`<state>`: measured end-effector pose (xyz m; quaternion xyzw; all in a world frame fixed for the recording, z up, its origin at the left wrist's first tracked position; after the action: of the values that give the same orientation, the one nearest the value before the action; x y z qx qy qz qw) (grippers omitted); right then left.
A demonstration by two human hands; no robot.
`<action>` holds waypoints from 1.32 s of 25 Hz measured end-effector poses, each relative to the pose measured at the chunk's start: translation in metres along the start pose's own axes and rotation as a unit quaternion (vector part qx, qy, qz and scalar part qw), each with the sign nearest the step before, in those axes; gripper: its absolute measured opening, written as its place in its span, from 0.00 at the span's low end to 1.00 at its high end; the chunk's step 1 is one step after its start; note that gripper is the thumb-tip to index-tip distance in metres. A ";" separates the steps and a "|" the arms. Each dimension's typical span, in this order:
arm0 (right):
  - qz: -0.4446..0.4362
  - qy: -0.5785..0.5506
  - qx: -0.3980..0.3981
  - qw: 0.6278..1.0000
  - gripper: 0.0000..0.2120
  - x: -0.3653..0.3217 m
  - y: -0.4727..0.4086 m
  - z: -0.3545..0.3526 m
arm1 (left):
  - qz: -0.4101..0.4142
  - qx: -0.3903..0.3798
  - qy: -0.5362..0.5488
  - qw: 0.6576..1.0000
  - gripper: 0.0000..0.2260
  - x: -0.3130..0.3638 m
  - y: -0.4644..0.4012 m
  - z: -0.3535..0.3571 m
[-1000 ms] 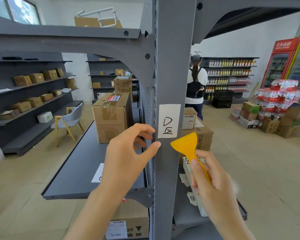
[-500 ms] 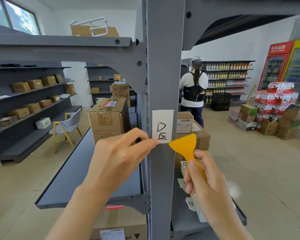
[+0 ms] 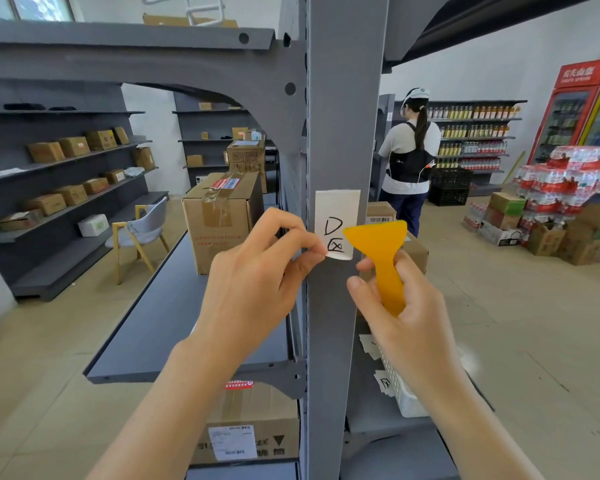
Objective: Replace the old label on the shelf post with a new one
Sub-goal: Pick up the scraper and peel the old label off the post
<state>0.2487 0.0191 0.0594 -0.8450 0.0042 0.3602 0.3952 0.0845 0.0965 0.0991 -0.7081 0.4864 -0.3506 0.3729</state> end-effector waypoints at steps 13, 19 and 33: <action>-0.102 0.035 0.060 0.992 0.02 -0.020 -0.023 -0.011 | -0.050 0.043 0.079 0.995 0.10 0.019 -0.009 -0.009; -0.121 0.015 0.081 0.989 0.11 -0.024 -0.024 -0.021 | -0.034 0.054 0.109 0.992 0.13 0.026 -0.009 -0.012; -0.135 0.012 0.104 0.985 0.08 -0.021 -0.014 -0.040 | 0.009 0.054 0.148 0.987 0.10 0.040 -0.009 -0.010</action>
<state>0.2617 -0.0032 0.0986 -0.7964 -0.0675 0.2914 0.5257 0.0910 0.0593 0.1166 -0.6225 0.5229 -0.4743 0.3379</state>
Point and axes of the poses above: each hand's wrist, its own y-axis away from the middle knuckle, its own z-axis out of the palm, x = y × z, the point moved 4 cm from there along -y, towards the middle knuckle, and after that the axes turned 13 degrees about y, right-handed, at the moved point
